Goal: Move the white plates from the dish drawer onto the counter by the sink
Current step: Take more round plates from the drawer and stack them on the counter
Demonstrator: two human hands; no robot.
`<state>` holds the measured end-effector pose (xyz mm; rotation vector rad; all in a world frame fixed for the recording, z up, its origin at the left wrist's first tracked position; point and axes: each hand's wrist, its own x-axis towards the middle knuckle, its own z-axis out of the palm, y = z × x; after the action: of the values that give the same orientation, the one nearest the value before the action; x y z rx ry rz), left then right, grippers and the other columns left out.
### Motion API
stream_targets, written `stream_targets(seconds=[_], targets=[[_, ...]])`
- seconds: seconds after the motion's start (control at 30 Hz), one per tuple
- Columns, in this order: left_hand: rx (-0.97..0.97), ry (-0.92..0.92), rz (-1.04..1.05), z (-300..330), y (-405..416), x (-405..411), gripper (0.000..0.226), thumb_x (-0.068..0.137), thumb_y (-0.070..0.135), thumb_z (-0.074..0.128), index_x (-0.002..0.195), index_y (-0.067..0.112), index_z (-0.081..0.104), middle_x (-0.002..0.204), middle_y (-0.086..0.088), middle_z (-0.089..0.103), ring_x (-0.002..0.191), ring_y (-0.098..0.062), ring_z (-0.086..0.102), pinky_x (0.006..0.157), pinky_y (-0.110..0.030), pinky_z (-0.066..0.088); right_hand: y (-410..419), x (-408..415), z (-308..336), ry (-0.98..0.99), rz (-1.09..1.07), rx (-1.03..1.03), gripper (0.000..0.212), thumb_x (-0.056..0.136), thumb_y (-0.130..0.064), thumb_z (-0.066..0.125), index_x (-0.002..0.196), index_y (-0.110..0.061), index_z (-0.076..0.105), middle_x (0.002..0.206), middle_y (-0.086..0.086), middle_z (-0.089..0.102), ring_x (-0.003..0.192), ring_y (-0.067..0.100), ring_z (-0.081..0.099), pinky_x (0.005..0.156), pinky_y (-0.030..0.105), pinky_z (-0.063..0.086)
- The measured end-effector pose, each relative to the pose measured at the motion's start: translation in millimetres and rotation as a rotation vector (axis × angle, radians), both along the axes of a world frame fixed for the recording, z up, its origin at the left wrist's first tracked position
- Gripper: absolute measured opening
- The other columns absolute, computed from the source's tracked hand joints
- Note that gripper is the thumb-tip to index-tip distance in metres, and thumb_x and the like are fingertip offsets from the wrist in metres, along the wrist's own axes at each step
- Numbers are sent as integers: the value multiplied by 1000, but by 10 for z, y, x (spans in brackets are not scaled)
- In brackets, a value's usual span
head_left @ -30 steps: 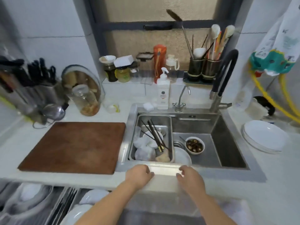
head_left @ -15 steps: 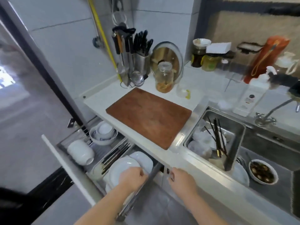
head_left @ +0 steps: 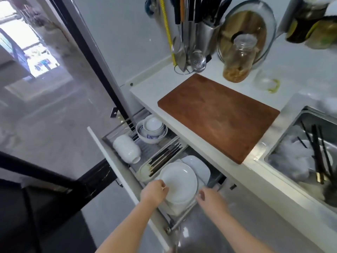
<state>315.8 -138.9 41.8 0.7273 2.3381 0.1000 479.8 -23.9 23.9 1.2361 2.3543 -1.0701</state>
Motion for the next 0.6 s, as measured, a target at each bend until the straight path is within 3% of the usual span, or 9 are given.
stream_targets(seconds=[0.2,0.33,0.5,0.6], targets=[[-55,-70,-89,-512,259,-589,40,95,35,42,133,21,48,125,-3,61,108,-25,62,88,-34,51,-39,-554,-447,-69,-303,-179,32,93,-24,49,123,-12,50,125,6,59,109,22,58,87,35,50],[-112,-116,-114,-907,354,-810,46,96,32,43,140,22,37,125,-4,61,109,-26,61,85,-35,50,8,-770,-773,-149,-415,-204,47,91,-22,54,135,-12,42,130,8,57,115,27,57,90,37,51],[-194,-141,-108,-1311,377,-939,47,93,26,44,138,20,33,115,-4,64,102,-25,63,73,-36,49,121,-915,-1098,-353,-404,-173,42,93,-20,52,130,-2,41,127,16,58,117,29,57,91,36,48],[-231,-160,-121,-1479,402,-991,42,94,28,44,134,17,36,114,-4,65,103,-26,63,77,-36,52,189,-967,-1259,-430,-403,-172,36,93,-16,50,125,-1,44,123,16,60,114,30,59,92,37,49]])
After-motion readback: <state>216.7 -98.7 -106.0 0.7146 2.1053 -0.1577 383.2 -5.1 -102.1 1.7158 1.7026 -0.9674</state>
